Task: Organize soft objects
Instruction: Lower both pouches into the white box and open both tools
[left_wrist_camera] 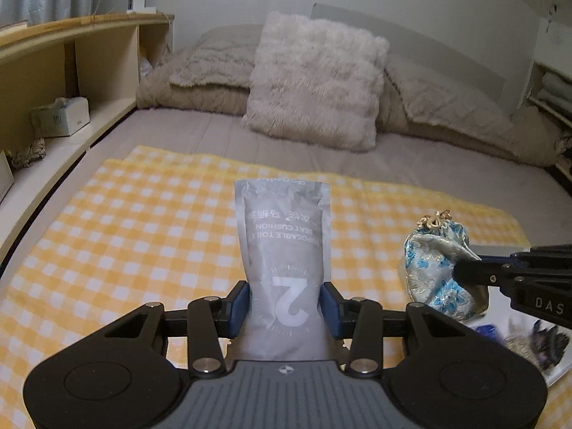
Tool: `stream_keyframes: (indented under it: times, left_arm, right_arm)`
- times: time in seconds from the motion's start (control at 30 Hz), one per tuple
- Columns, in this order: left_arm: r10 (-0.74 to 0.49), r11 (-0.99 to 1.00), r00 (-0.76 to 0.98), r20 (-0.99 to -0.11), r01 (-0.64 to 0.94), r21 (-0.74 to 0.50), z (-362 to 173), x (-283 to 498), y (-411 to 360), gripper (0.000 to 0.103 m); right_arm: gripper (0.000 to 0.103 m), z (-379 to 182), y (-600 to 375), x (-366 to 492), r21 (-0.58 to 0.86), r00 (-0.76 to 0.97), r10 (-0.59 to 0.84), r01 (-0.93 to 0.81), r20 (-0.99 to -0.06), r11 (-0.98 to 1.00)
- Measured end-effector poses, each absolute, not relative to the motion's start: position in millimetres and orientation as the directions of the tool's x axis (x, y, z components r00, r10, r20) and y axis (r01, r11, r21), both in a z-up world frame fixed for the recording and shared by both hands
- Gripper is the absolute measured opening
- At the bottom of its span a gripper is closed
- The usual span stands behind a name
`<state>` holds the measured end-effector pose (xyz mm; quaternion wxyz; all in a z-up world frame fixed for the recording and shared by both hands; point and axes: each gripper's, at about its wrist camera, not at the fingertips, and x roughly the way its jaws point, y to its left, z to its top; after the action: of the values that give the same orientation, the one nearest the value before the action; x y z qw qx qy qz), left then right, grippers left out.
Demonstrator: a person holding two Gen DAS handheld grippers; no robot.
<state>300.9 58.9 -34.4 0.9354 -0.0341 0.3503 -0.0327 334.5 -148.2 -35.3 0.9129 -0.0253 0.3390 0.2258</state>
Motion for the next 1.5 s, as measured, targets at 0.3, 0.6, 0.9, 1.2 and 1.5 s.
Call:
stream_keyframes:
  times: [0.3, 0.6, 0.9, 1.2, 1.5]
  left_arm:
    - [-0.138, 0.990, 0.793, -0.593, 0.097, -0.100, -15.3, 293.4, 24.3, 0.045]
    - [-0.244, 0.970, 0.786, -0.568, 0.210, -0.126, -11.9, 299.1, -32.4, 0.045]
    - [-0.344, 0.938, 0.753, -0.560, 0.303, -0.168, -18.7, 311.3, -88.9, 0.045]
    - [-0.430, 0.902, 0.708, -0.561, 0.368, -0.226, -35.4, 334.6, -139.5, 0.045]
    - [-0.541, 0.840, 0.596, -0.593, 0.412, -0.352, -71.0, 360.9, -190.0, 0.045]
  right_arm:
    - [0.006, -12.0, -184.5, 312.1, 0.111, 0.725, 0.386, -0.397, -0.571, 0.911]
    - [0.006, 0.0, -239.7, 301.6, 0.114, 0.784, 0.314, -0.302, -0.535, 0.947]
    - [0.006, -3.4, -310.3, 296.4, 0.133, 0.822, 0.206, -0.159, -0.530, 0.978]
    - [0.006, -16.5, -360.3, 294.8, 0.137, 0.831, 0.117, -0.049, -0.544, 0.989]
    - [0.006, -35.6, -385.1, 298.2, 0.116, 0.807, 0.069, -0.001, -0.586, 0.993]
